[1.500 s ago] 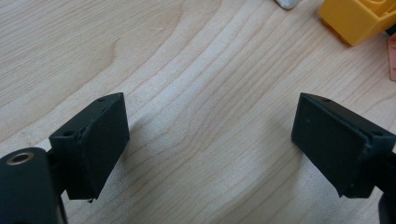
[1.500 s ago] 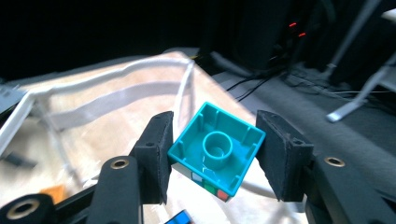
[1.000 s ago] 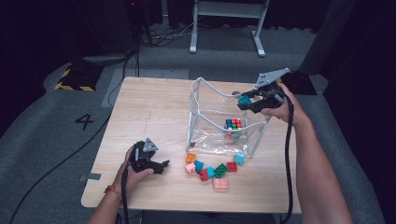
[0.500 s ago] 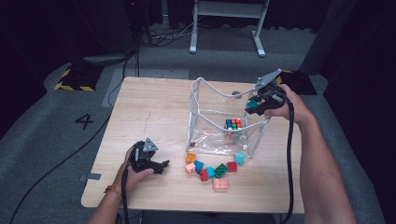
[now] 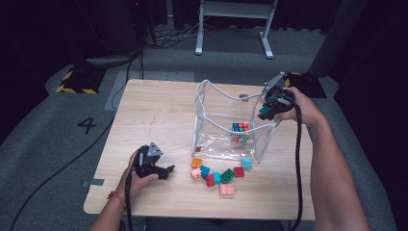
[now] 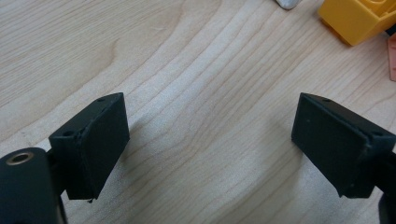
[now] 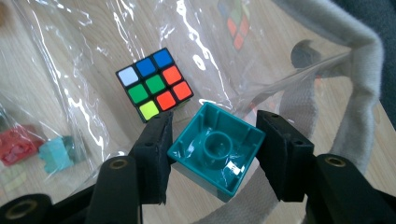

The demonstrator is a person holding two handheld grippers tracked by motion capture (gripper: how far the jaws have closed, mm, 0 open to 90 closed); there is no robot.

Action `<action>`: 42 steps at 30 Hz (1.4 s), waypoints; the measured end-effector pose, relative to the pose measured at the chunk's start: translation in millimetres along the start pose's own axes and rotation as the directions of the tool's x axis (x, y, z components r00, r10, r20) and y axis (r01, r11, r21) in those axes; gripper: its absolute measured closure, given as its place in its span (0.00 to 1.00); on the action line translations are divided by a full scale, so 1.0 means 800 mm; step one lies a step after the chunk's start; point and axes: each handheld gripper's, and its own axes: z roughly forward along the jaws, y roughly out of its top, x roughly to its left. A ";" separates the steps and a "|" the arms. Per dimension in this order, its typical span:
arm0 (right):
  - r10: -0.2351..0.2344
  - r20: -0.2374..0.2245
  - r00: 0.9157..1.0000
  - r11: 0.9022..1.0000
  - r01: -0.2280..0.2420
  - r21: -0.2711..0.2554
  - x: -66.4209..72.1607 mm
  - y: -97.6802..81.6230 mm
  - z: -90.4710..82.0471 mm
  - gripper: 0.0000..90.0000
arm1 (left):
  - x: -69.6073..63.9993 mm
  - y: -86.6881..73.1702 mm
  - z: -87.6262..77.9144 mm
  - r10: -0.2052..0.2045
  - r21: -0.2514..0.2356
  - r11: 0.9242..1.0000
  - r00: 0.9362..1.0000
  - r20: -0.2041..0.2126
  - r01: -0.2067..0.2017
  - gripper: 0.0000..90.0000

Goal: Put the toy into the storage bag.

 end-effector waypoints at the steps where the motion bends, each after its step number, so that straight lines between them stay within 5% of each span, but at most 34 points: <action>1: -0.003 0.001 1.000 1.000 0.003 0.003 0.000 0.000 0.000 0.53 | 0.000 0.000 0.000 0.000 0.001 1.000 1.000 0.002 0.000 0.13; 12: 0.004 -0.003 1.000 1.000 -0.004 -0.019 0.003 0.000 -0.002 0.48 | 0.000 0.000 0.000 0.002 0.001 1.000 1.000 0.001 -0.002 0.13; 19: 0.028 -0.020 0.999 0.989 -0.030 -0.146 0.007 -0.007 -0.013 0.46 | 0.000 0.000 0.000 0.002 0.001 1.000 1.000 0.002 -0.002 0.13; 20: 0.068 -0.001 0.998 0.976 -0.067 -0.208 0.009 -0.010 -0.023 0.45 | 0.000 0.000 0.000 0.002 -0.001 1.000 1.000 0.001 -0.002 0.13; 26: 0.153 -0.005 0.988 0.910 -0.143 -0.389 0.023 -0.019 -0.045 0.42 | 0.000 0.000 0.000 0.003 0.002 1.000 1.000 0.001 -0.003 0.13; 27: 0.153 -0.005 0.988 0.910 -0.143 -0.389 0.023 -0.019 -0.045 0.42 | 0.000 0.000 0.000 0.003 0.002 1.000 1.000 0.001 -0.003 0.13; 28: 0.199 0.020 0.980 0.872 -0.168 -0.460 0.029 -0.023 -0.053 0.41 | 0.000 0.000 0.000 0.002 0.000 1.000 1.000 0.000 -0.002 0.13; 29: 0.199 0.020 0.980 0.872 -0.168 -0.460 0.029 -0.023 -0.053 0.41 | 0.000 0.000 0.000 0.002 0.000 1.000 1.000 0.000 -0.002 0.13; 30: 0.213 0.018 0.977 0.859 -0.179 -0.480 0.032 -0.024 -0.055 0.41 | 0.000 0.000 0.000 0.004 0.001 1.000 1.000 0.000 -0.004 0.13; 31: 0.221 0.019 0.975 0.832 -0.178 -0.525 0.039 -0.029 -0.064 0.39 | 0.000 0.000 0.000 0.003 0.001 1.000 1.000 0.001 -0.003 0.13; 36: 0.248 0.015 0.969 0.787 -0.193 -0.586 0.056 -0.042 -0.080 0.34 | 0.000 0.000 0.000 0.003 0.000 1.000 1.000 -0.002 -0.003 0.13; 42: 0.242 0.046 0.969 0.764 -0.160 -0.625 0.082 -0.061 -0.092 0.33 | 0.000 0.000 0.000 0.002 -0.001 1.000 1.000 -0.002 -0.002 0.13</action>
